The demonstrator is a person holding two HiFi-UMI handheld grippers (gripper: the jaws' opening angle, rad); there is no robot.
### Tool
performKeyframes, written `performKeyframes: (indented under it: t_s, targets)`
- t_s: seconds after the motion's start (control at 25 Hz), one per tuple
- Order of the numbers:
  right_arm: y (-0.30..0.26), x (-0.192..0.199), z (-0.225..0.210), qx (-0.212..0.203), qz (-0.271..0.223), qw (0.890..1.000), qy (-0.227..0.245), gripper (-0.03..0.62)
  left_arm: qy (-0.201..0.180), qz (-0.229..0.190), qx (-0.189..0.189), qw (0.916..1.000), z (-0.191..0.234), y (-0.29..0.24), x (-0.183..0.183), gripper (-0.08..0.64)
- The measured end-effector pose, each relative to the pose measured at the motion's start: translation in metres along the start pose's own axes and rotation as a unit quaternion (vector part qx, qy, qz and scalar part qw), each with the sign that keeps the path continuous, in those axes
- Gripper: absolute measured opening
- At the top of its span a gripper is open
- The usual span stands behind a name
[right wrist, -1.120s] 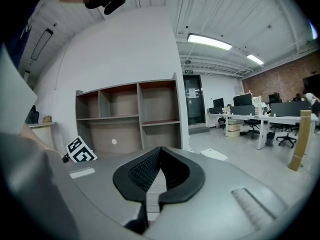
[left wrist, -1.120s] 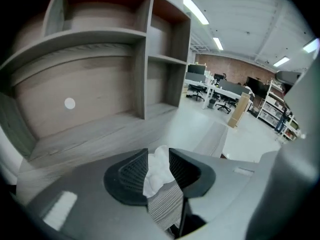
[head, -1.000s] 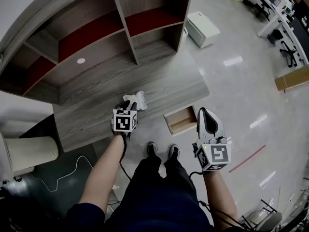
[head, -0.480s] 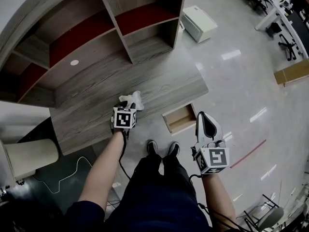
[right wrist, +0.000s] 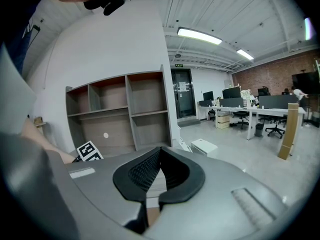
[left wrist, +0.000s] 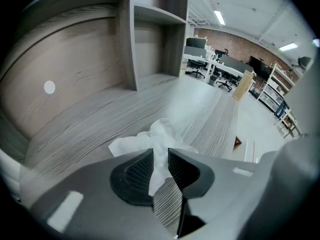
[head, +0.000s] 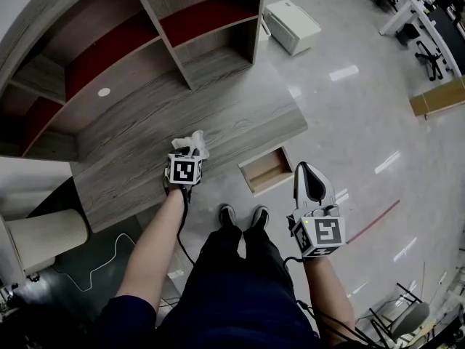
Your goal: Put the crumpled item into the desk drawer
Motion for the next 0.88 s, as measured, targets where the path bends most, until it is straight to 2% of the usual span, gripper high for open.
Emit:
performKeyframes:
  t_s: [0.16, 0.28, 0.56, 0.72, 0.88]
  targets:
    - [0.002, 0.002, -0.002, 0.0, -0.001, 1.0, 0.0, 0.006, -0.015, 0.002, 0.001, 0.9999, -0.004, 0.001, 0.002, 0.016]
    - [0.001, -0.002, 0.001, -0.006, -0.005, 1.0, 0.003, 0.006, -0.024, -0.005, 0.007, 0.9997, -0.006, 0.004, 0.0, 0.009]
    - [0.0, -0.005, 0.001, -0.012, -0.006, 1.0, 0.006, 0.006, -0.074, -0.042, 0.026, 0.9961, -0.019, 0.02, -0.017, 0.008]
    - [0.001, -0.011, 0.0, -0.008, -0.015, 1.0, 0.007, 0.006, -0.105, -0.07, 0.035, 0.9913, -0.032, 0.029, -0.028, 0.008]
    - [0.007, -0.011, -0.004, -0.002, -0.012, 1.0, -0.001, 0.006, -0.119, -0.094, 0.053, 0.987, -0.05, 0.033, -0.035, 0.008]
Point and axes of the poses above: the fingertips, and each gripper's own axes: y backward along the fingers, z to its left, x out of its underside, the point moved 7 cm from there along y, backward along the fingers, and after that the axes turned 10 degrees about -z, right-handed, at the moved point
